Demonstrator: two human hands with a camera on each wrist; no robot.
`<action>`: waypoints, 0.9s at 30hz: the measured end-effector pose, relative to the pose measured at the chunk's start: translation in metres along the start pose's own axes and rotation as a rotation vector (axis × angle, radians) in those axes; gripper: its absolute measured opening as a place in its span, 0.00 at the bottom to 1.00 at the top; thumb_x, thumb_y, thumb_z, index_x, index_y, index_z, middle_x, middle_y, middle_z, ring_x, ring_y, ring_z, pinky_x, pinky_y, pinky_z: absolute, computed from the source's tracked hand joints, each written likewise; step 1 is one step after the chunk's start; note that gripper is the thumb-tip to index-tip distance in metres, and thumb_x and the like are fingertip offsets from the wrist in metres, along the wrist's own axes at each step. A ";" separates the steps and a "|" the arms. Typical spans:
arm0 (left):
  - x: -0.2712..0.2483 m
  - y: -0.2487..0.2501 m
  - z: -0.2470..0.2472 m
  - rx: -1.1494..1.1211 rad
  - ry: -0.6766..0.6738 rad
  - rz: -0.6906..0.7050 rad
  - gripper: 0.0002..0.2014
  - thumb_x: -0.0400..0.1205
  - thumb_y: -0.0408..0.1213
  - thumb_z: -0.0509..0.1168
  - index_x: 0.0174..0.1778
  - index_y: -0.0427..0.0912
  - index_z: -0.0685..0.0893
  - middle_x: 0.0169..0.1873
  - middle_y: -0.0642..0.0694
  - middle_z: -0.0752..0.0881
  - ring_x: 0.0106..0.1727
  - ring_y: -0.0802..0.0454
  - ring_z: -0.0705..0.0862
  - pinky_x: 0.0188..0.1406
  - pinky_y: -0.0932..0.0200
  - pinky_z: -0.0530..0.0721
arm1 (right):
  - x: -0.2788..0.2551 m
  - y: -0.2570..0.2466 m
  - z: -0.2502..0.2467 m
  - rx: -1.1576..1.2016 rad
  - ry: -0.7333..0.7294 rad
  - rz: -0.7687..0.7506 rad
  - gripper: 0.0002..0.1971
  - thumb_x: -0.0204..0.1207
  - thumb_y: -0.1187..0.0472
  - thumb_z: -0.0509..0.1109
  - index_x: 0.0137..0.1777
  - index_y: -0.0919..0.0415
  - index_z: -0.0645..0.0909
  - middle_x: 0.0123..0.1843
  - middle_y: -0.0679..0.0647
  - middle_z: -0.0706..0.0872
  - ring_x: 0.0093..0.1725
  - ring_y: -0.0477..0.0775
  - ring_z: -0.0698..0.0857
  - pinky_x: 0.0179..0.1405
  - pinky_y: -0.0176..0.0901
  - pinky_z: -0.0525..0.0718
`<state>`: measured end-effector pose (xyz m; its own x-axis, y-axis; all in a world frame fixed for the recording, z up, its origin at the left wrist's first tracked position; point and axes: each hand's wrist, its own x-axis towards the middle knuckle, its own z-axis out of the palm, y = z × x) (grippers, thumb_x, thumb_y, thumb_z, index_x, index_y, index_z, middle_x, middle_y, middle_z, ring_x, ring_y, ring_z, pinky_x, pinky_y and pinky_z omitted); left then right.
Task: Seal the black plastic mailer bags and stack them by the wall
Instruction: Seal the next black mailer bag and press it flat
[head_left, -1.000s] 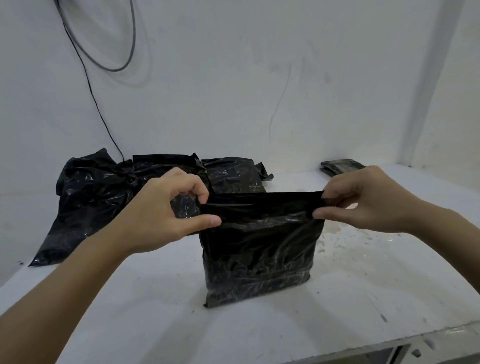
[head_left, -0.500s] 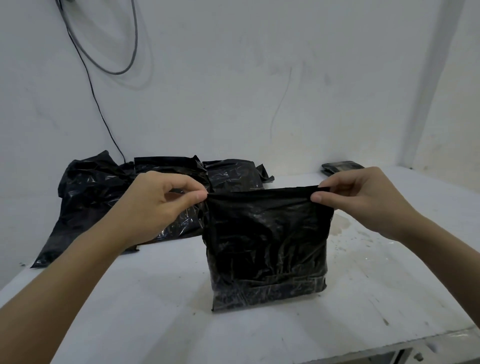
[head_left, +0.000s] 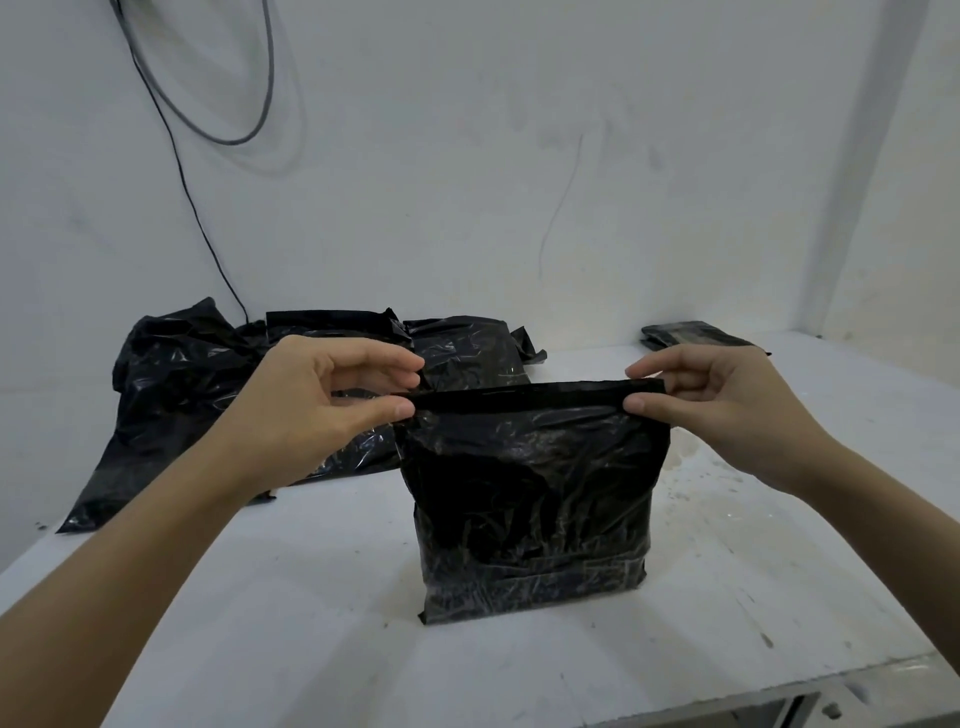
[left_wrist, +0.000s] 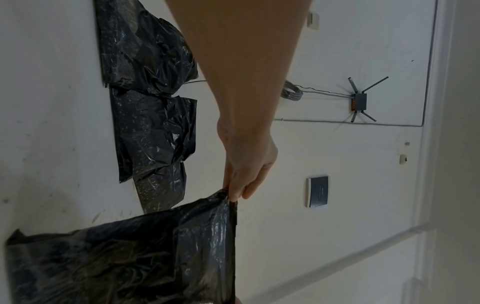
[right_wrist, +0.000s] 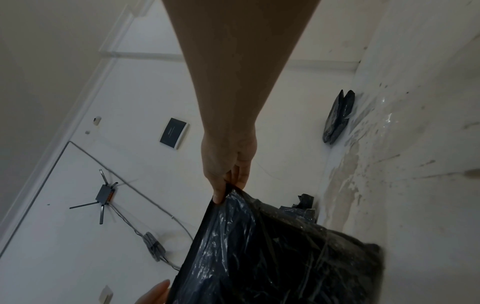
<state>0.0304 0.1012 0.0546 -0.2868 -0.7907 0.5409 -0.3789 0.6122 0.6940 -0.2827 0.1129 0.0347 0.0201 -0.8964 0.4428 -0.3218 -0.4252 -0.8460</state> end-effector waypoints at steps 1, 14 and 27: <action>0.000 -0.001 0.000 0.009 -0.008 -0.014 0.18 0.71 0.24 0.74 0.49 0.51 0.88 0.42 0.54 0.92 0.46 0.59 0.90 0.48 0.69 0.85 | 0.001 0.001 0.000 0.017 -0.005 0.012 0.14 0.57 0.59 0.79 0.44 0.61 0.87 0.37 0.71 0.85 0.37 0.57 0.84 0.42 0.39 0.84; 0.011 -0.003 0.012 0.059 0.005 -0.047 0.15 0.74 0.25 0.73 0.45 0.53 0.89 0.41 0.57 0.91 0.44 0.63 0.89 0.47 0.77 0.81 | 0.000 0.005 -0.003 0.115 -0.010 0.077 0.02 0.71 0.69 0.74 0.38 0.64 0.86 0.33 0.58 0.89 0.32 0.48 0.86 0.36 0.35 0.86; 0.012 -0.024 0.038 -0.312 0.161 -0.336 0.19 0.68 0.50 0.72 0.51 0.45 0.90 0.47 0.50 0.92 0.54 0.53 0.88 0.49 0.62 0.84 | 0.002 0.011 0.005 0.101 0.082 0.103 0.03 0.72 0.69 0.74 0.38 0.63 0.86 0.33 0.61 0.87 0.37 0.59 0.83 0.44 0.49 0.83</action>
<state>0.0029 0.0769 0.0262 -0.0442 -0.9490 0.3121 -0.1387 0.3152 0.9388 -0.2817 0.1058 0.0243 -0.0865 -0.9244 0.3714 -0.2212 -0.3457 -0.9119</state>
